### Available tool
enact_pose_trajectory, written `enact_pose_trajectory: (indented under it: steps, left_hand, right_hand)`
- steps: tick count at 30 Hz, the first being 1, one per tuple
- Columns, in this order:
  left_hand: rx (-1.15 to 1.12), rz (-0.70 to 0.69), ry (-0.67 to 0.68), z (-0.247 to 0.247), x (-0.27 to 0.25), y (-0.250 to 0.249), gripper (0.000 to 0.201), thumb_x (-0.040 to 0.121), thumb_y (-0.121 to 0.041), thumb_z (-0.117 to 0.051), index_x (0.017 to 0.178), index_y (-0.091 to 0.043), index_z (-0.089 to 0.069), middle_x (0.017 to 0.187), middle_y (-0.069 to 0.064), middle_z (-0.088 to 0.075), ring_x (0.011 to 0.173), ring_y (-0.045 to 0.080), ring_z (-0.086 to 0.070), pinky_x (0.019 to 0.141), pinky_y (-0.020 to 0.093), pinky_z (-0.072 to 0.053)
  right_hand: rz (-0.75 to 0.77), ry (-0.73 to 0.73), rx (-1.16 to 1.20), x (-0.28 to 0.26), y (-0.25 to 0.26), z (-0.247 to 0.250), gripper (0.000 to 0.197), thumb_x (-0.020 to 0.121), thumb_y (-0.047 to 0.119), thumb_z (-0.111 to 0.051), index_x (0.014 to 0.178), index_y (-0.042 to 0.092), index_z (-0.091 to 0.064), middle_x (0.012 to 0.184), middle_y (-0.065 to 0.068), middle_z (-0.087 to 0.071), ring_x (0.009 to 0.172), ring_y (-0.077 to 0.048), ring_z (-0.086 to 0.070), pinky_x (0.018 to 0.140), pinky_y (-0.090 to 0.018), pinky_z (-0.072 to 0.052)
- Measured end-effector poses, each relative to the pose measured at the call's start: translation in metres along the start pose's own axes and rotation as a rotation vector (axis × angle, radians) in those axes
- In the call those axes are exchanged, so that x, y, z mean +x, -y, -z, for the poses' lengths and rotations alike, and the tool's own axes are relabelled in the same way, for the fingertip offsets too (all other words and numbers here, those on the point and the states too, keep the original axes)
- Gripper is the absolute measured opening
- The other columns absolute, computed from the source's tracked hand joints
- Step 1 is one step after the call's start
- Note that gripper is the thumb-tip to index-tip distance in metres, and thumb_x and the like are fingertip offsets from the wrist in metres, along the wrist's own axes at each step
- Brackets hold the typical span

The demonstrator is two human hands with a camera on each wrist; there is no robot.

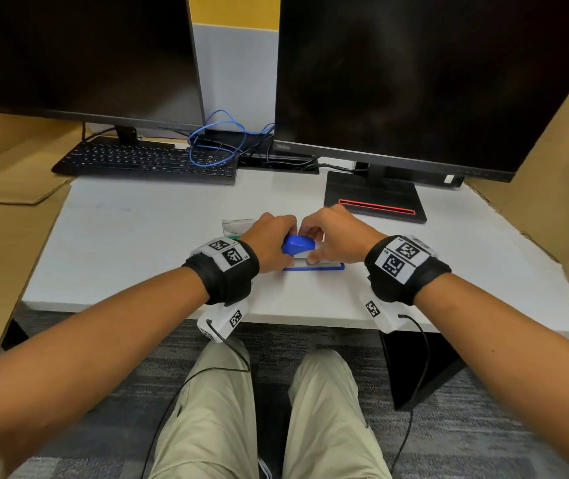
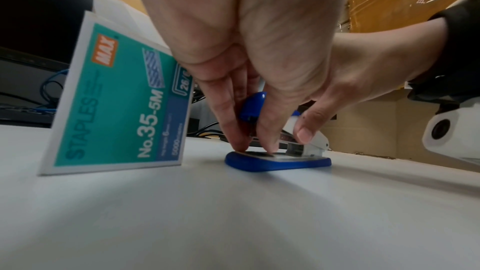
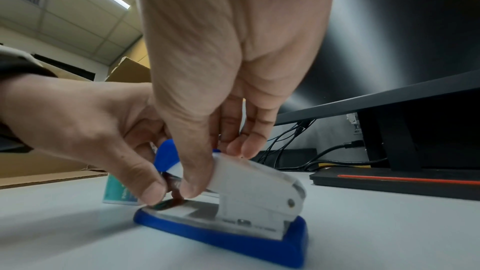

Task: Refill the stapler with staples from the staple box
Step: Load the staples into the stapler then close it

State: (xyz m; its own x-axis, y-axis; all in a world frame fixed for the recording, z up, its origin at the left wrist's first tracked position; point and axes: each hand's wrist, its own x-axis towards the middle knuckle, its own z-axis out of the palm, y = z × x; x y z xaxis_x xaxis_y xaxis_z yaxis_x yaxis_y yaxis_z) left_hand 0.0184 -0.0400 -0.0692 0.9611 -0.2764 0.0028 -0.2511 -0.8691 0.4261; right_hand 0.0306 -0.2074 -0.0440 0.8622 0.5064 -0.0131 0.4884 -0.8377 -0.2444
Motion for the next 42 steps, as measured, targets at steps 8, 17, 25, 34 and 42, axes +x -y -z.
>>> enact_pose_trajectory:
  steps: [8, 17, 25, 34, 42]
  left_hand:
    - [0.017, -0.027, 0.002, 0.002, -0.006, -0.002, 0.039, 0.070, -0.021, -0.078, 0.102, -0.016, -0.056, 0.092, 0.004, -0.059, 0.086, 0.025, -0.056, 0.071, 0.032, -0.041]
    - [0.034, -0.042, 0.066, 0.004, -0.012, 0.000, 0.030, 0.068, -0.002, -0.076, 0.094, -0.010, -0.062, 0.092, 0.010, -0.068, 0.081, 0.025, -0.068, 0.078, 0.041, -0.060]
    - [0.034, -0.138, -0.067, 0.017, -0.019, -0.001, 0.040, 0.078, -0.004, -0.069, 0.115, -0.014, -0.055, 0.105, 0.006, -0.066, 0.091, 0.021, -0.066, 0.079, 0.034, -0.058]
    - [0.285, -0.053, -0.284, 0.055, -0.031, 0.017, 0.029, 0.079, -0.027, -0.071, 0.103, -0.016, -0.057, 0.108, 0.003, -0.063, 0.098, 0.026, -0.059, 0.077, 0.036, -0.047]
    - [0.242, 0.125, -0.222, 0.054, -0.028, 0.045, 0.026, 0.078, -0.034, -0.073, 0.087, -0.013, -0.063, 0.097, 0.012, -0.068, 0.087, 0.031, -0.062, 0.074, 0.041, -0.056]
  right_hand:
    - [0.034, -0.002, -0.225, -0.002, 0.006, 0.006, 0.047, 0.083, 0.024, -0.074, 0.128, 0.024, -0.065, 0.098, -0.001, -0.064, 0.086, -0.014, -0.045, 0.076, -0.029, -0.039]
    - [-0.007, 0.164, -0.015, -0.005, 0.010, 0.013, 0.054, 0.086, 0.004, -0.046, 0.134, 0.023, -0.062, 0.129, -0.011, -0.065, 0.103, -0.024, -0.060, 0.088, -0.037, -0.052]
    - [-0.021, 0.147, -0.110, -0.003, 0.009, 0.011, 0.054, 0.092, 0.044, -0.058, 0.136, 0.013, -0.057, 0.128, -0.007, -0.062, 0.098, -0.015, -0.047, 0.097, -0.038, -0.045]
    - [-0.019, 0.150, -0.126, 0.011, 0.010, 0.016, 0.056, 0.092, 0.046, -0.059, 0.135, 0.010, -0.059, 0.131, -0.011, -0.058, 0.095, -0.018, -0.050, 0.088, -0.034, -0.048]
    - [-0.017, 0.140, -0.121, 0.025, 0.012, 0.017, 0.056, 0.091, 0.046, -0.061, 0.133, 0.009, -0.061, 0.130, -0.012, -0.058, 0.095, -0.018, -0.051, 0.085, -0.034, -0.049]
